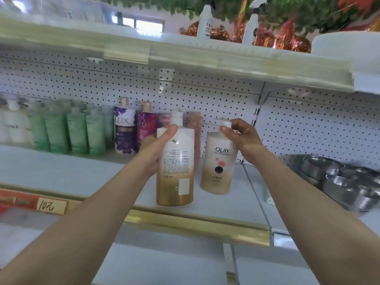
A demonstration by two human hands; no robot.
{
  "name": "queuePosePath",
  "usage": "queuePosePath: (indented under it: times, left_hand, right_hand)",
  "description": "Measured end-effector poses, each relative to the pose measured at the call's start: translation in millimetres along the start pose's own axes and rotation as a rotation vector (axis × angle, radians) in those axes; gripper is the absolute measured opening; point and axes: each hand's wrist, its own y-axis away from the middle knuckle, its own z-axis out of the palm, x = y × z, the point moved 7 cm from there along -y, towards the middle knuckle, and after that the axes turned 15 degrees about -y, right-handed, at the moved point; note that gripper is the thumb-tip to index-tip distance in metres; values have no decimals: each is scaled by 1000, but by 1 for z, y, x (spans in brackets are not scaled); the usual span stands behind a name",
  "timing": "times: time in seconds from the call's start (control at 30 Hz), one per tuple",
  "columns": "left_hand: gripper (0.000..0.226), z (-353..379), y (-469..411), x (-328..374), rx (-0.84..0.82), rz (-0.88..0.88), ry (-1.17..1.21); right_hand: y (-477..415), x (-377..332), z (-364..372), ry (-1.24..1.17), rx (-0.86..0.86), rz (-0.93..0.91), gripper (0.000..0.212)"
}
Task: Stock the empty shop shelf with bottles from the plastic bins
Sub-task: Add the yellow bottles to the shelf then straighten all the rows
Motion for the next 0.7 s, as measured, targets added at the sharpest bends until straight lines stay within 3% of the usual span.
queuePosePath:
  times: [0.17,0.3,0.37,0.7]
  left_hand:
    - [42,13,-12,-4,-3,4,-18]
    - [39,20,-21,-5,19,0,-2]
    - [42,22,-25,-5,27,8,13]
    - [53,22,-48,-12,22,31,25]
  right_hand:
    - [-8,3,-12,146,-32,41,33]
    - [-11,12,-12,469,-268,227,78]
    - [-17,13,-12,565,-299,235,94]
    - [-81,34,-20,701,-174,149,93]
